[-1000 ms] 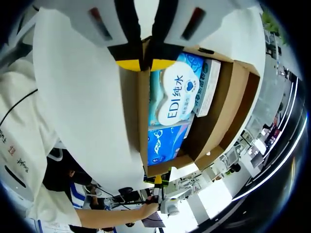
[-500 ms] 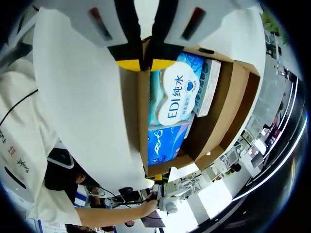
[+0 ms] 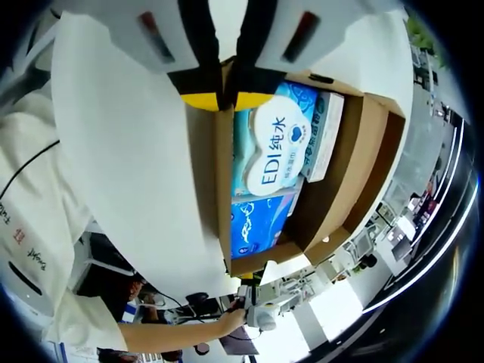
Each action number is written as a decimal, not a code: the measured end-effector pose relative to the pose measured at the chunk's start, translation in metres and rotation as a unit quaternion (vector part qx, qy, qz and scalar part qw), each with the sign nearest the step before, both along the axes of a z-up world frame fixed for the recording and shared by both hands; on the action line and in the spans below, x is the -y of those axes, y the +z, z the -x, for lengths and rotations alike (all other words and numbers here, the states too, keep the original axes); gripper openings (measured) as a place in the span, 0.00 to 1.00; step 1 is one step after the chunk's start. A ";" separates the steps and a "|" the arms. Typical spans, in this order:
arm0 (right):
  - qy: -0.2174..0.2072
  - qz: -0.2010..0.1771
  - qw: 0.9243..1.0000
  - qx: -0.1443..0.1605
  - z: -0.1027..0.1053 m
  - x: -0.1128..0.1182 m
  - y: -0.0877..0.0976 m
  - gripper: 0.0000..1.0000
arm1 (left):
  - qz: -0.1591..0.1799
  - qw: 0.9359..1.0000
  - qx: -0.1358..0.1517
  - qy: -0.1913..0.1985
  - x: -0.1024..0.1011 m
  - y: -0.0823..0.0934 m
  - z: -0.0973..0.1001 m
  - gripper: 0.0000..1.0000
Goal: Operate the shoe box by opening the lid, removing the specified soft item, and placing it in the target area until the item is outside and the box remains undamaged.
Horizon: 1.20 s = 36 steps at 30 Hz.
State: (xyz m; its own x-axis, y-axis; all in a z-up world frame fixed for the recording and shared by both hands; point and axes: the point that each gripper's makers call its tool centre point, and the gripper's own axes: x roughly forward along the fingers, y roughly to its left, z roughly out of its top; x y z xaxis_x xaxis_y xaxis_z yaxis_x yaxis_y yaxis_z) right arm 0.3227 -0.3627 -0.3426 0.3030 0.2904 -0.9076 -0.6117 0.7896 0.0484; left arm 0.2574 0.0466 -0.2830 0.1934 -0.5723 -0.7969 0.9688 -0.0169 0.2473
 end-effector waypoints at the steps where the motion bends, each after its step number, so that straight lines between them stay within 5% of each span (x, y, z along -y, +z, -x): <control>1: 0.000 0.005 1.000 0.004 0.000 0.001 0.000 0.10 | 0.000 1.000 -0.001 0.000 0.000 0.000 0.000 0.04; 7: 0.035 0.041 0.998 0.037 -0.005 0.004 0.002 0.18 | -0.002 1.000 -0.002 0.003 0.000 -0.001 0.000 0.04; 10: 0.077 0.080 0.990 0.085 -0.016 0.007 0.005 0.25 | -0.007 1.000 -0.001 0.002 0.001 -0.003 0.000 0.04; 15: 0.068 0.115 0.981 0.144 -0.027 0.015 0.010 0.35 | -0.012 1.000 -0.002 -0.001 0.002 -0.004 0.000 0.04; 25: 0.073 0.122 0.975 0.170 -0.026 0.015 0.011 0.41 | -0.012 1.000 -0.003 0.001 0.002 -0.004 0.000 0.05; 28: 0.062 0.141 0.968 0.198 -0.029 0.019 0.015 0.48 | -0.012 1.000 -0.006 0.001 0.002 -0.004 0.000 0.05; 32: 0.051 0.148 0.954 0.256 -0.031 0.021 0.019 0.48 | -0.012 1.000 -0.006 0.001 0.002 -0.004 0.001 0.05; 36: 0.070 0.161 0.943 0.283 -0.026 0.024 0.021 0.49 | -0.016 1.000 -0.004 0.000 0.002 -0.004 0.001 0.05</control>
